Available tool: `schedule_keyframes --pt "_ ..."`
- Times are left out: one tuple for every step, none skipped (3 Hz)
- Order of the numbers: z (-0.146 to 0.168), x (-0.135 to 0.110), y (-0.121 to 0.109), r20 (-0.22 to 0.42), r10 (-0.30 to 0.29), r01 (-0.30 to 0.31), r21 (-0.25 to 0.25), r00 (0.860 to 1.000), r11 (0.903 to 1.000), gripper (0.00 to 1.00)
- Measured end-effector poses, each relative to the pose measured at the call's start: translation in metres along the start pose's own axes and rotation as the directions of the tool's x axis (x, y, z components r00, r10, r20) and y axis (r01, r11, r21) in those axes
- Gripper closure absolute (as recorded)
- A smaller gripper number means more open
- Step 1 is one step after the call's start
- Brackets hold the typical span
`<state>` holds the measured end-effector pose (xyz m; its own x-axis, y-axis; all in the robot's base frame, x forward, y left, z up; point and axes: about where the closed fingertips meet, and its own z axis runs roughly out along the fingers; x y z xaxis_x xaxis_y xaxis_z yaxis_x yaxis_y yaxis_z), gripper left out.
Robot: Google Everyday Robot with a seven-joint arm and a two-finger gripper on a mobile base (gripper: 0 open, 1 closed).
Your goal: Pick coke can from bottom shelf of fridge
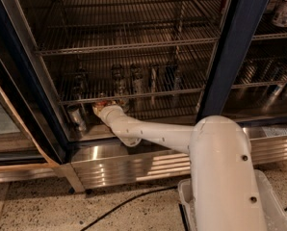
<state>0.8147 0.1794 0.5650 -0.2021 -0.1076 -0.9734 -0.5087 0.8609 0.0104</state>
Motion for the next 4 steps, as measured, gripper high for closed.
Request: schedule_keyframes --pt "-0.018 -0.021 0.006 0.028 0.02 -0.018 -0.058 0.999 0.9981 1.0" --pt "-0.03 -0.034 0.011 0.046 0.027 -0.022 -0.107 0.999 0.994 1.0" --pt "-0.038 -0.027 0.006 0.007 0.026 -0.024 -0.157 1.0 0.9872 1.0" --pt "-0.051 -0.022 0.0 -0.045 -0.004 -0.007 -0.229 0.999 0.9733 1.0"
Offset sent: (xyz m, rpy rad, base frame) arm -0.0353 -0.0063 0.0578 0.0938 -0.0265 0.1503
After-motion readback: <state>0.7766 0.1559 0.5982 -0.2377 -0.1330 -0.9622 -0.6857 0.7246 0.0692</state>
